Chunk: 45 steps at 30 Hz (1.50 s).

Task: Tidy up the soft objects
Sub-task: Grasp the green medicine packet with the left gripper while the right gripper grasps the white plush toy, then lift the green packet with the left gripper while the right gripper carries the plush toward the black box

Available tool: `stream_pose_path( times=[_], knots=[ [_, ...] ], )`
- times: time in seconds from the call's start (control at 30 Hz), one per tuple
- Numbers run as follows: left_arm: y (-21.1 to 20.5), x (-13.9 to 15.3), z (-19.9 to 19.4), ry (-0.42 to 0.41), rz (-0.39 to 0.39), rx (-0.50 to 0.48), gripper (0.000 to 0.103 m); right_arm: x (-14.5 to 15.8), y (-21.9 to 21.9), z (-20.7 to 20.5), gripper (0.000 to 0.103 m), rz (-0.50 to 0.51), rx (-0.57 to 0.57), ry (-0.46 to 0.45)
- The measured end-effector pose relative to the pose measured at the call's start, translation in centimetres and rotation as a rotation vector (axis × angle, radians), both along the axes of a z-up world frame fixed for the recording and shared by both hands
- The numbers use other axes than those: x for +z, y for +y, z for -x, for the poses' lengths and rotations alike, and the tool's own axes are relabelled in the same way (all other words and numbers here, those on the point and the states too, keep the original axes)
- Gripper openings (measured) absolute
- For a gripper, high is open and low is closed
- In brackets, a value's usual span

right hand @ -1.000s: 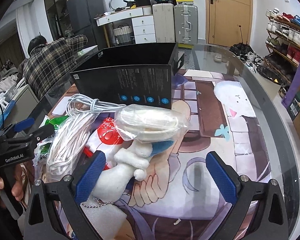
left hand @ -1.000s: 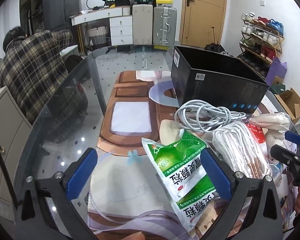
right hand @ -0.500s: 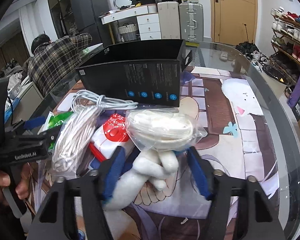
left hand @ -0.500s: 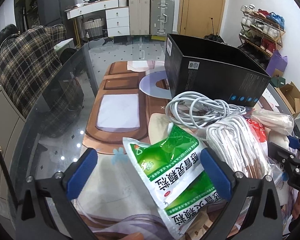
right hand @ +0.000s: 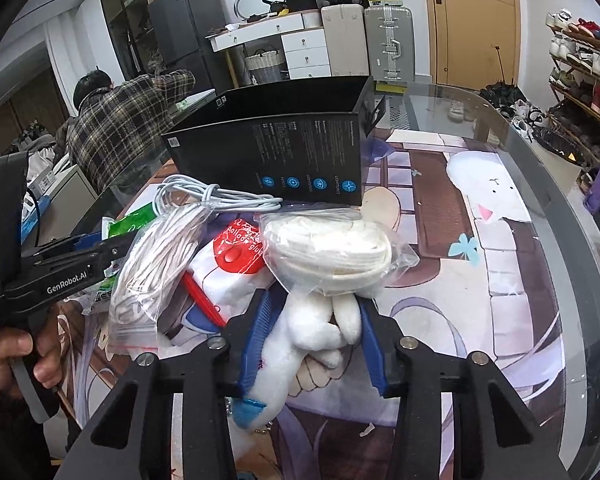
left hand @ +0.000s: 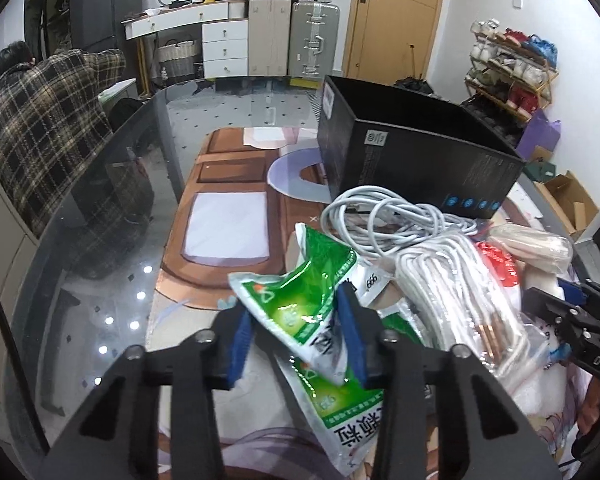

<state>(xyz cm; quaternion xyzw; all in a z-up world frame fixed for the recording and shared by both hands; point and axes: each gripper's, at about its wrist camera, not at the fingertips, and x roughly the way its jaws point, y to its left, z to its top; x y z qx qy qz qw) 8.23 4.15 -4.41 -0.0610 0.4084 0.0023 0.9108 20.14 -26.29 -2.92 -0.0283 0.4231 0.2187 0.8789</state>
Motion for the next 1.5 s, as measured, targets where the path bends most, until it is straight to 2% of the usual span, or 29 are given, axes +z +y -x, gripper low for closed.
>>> stream_pose_path(
  times=[0.07,0.23,0.57,0.93,1.17,1.5],
  knots=[
    [0.1,0.1,0.2,-0.004,0.018,-0.006,0.026,0.0,-0.1,0.1,0.041,-0.004,0.0,0.0],
    [0.1,0.5,0.9,-0.021,0.047,-0.006,0.016,0.2,-0.6,0.7,0.037,-0.011,-0.001,-0.006],
    [0.3,1.8,2.3,-0.071,0.062,0.004,0.005,1.0,-2.7,2.3,0.032,-0.011,-0.054,-0.045],
    [0.5,3.1,4.1,-0.119,0.08,-0.007,0.003,3.2,-5.0,4.8,0.032,-0.029,-0.094,-0.122],
    [0.4,4.6,5.5,-0.175,0.092,-0.033,0.003,4.8,-4.3,6.0,0.032,-0.04,-0.048,-0.176],
    [-0.5,6.8,6.0,-0.253,0.086,-0.084,0.003,6.2,-2.8,5.7,0.032,-0.064,0.013,-0.223]
  ],
)
